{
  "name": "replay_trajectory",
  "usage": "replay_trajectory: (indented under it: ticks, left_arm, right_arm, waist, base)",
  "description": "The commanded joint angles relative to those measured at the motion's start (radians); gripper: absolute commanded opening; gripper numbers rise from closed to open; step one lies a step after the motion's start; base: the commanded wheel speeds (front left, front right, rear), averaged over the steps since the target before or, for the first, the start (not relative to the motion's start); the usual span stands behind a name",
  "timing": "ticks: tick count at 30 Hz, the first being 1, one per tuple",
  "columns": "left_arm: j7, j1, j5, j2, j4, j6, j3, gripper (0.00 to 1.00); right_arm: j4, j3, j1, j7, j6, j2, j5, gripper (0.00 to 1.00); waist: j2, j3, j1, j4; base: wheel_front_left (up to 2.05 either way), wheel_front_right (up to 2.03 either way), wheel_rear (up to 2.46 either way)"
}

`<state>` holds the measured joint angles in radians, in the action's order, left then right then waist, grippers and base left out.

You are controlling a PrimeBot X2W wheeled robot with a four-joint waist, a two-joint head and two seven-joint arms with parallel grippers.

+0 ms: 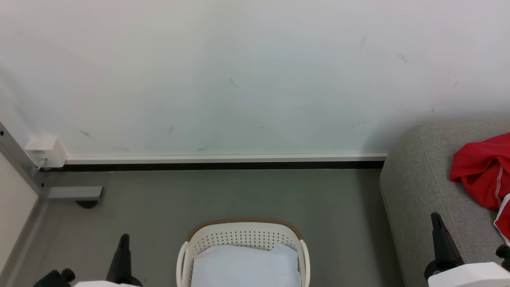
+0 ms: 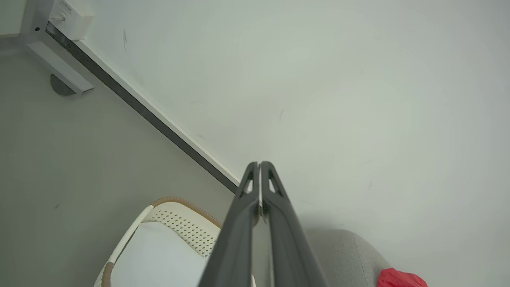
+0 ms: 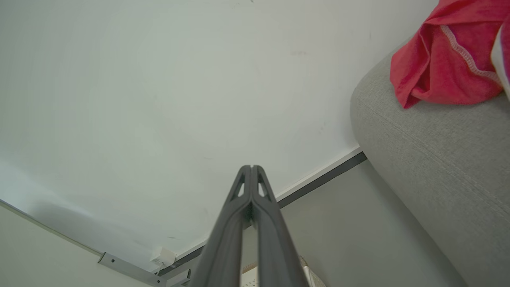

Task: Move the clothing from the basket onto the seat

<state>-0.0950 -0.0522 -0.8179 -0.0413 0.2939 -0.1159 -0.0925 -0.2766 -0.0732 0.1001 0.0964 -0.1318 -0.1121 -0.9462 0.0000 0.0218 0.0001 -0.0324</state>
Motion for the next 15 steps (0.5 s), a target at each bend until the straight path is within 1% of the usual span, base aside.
replay_trajectory:
  ticks: [1,15]
  left_arm:
    - [0.006,-0.023,-0.03,-0.007,-0.014,-0.007,-0.005,0.0]
    - [0.053,-0.033,-0.201,-0.008,-0.022,-0.008,-0.009,0.0]
  right_arm:
    - [0.015,0.011,0.017,-0.004,0.001,0.001,-0.026,0.0]
    - [0.02,0.049,0.016,-0.05,0.001,0.013,-0.169,0.0]
  waist:
    - [0.0,0.0,-0.0001,0.0]
    - [0.0,-0.004,-0.0001,0.006]
  base:
    - [0.0,0.0,0.0]
    - [0.0,0.0,0.0]
